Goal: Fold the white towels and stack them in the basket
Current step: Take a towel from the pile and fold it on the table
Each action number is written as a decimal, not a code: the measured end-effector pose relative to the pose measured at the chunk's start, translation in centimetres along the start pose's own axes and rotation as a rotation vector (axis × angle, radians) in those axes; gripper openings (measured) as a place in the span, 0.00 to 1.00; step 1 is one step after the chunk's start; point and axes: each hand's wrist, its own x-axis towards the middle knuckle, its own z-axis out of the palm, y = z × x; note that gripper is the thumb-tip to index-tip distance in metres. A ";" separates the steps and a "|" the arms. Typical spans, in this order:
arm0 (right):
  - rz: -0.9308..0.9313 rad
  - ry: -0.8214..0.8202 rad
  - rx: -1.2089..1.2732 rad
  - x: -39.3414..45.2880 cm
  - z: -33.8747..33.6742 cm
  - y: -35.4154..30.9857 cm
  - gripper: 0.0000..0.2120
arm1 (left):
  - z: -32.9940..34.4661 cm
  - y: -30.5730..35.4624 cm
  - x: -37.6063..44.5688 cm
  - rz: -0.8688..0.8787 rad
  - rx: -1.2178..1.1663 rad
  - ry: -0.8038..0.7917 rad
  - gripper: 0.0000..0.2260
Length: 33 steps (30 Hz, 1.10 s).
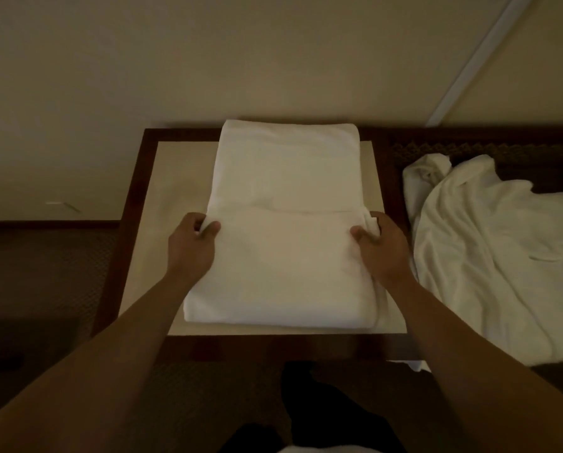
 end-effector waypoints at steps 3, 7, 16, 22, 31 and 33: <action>-0.005 0.033 0.075 1.0 0.1 -0.7 0.22 | 0.1 0.3 0.2 -0.011 -0.040 0.043 0.16; -0.087 0.094 -0.293 -0.9 0.3 -0.6 0.35 | -0.4 -1.1 -1.5 0.145 0.115 0.063 0.21; -0.361 -0.388 -0.826 -13.5 0.3 2.7 0.43 | -3.2 -9.4 -8.0 0.832 0.768 -0.347 0.37; -0.421 -0.169 -0.923 -15.9 0.4 1.8 0.31 | -4.9 -8.5 -8.6 0.862 0.689 -0.253 0.27; -0.194 -0.347 -0.144 -22.3 -7.4 -1.7 0.18 | -13.1 -8.5 -14.7 0.370 -0.194 -0.327 0.15; -0.179 -0.322 0.031 -22.8 -8.8 -2.5 0.19 | -13.8 -7.7 -15.5 0.311 -0.331 -0.305 0.14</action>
